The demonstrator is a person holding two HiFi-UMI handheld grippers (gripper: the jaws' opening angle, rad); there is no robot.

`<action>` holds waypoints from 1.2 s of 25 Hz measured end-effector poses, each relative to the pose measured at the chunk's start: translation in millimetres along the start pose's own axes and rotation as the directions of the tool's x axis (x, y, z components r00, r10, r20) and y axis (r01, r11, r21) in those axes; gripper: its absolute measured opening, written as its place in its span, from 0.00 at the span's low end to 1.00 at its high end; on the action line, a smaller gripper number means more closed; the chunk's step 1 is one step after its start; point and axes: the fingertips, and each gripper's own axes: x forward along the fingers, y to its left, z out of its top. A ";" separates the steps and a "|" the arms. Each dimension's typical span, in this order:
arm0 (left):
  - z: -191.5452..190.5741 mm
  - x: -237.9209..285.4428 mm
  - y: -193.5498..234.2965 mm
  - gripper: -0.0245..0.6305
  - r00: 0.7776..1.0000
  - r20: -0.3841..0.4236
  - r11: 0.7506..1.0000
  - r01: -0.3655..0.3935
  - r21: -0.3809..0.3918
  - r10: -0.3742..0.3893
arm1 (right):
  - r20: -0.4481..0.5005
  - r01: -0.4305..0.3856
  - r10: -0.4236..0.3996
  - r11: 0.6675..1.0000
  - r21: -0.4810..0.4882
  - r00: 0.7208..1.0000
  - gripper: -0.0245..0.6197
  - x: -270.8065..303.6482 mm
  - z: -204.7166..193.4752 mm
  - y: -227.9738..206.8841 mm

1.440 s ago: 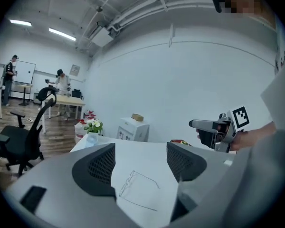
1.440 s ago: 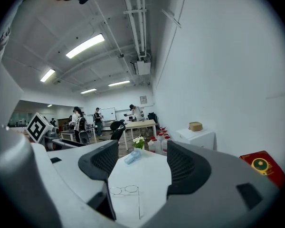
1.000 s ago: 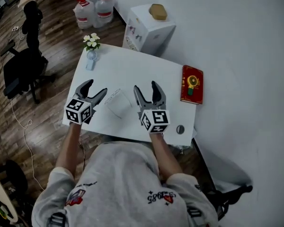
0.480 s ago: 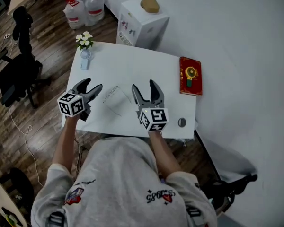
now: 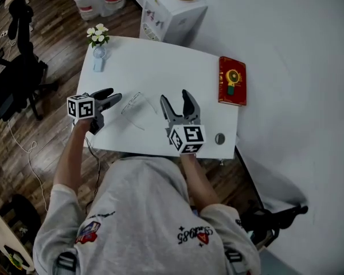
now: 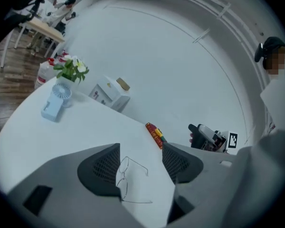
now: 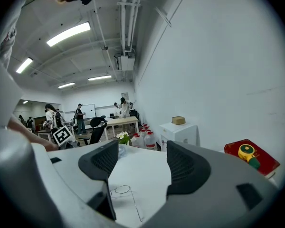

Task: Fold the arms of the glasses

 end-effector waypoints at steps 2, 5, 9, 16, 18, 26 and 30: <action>-9.9 10.8 4.8 0.41 0.998 -0.062 1.000 0.030 -0.004 -0.030 | -0.016 0.003 -0.003 1.000 0.009 1.000 0.51 0.0 -7.9 -4.6; -27.3 27.2 10.5 0.40 0.983 -0.165 0.996 0.077 -0.048 -0.084 | -0.035 0.006 -0.005 1.000 0.020 0.999 0.51 1.9 -16.0 -10.9; -45.6 47.9 15.0 0.38 0.951 -0.266 0.979 0.118 -0.164 -0.159 | -0.048 0.005 -0.004 1.000 0.025 0.999 0.51 6.0 -19.0 -19.8; -62.7 63.4 42.8 0.35 0.920 -0.346 0.946 0.069 -0.317 -0.183 | -0.068 0.004 -0.002 1.000 0.029 0.998 0.51 12.8 -25.7 -29.1; -69.5 66.2 43.1 0.34 0.903 -0.380 0.941 0.071 -0.330 -0.201 | -0.072 0.009 -0.007 0.999 0.034 0.997 0.51 12.7 -27.3 -33.5; -80.2 83.1 45.6 0.30 0.852 -0.467 0.936 0.074 -0.344 -0.238 | -0.086 0.043 -0.039 0.998 0.043 0.996 0.51 11.7 -32.7 -50.8; -88.2 89.0 43.6 0.29 0.816 -0.516 0.929 0.067 -0.365 -0.262 | -0.080 0.066 -0.061 0.997 0.049 0.995 0.49 7.2 -31.9 -58.9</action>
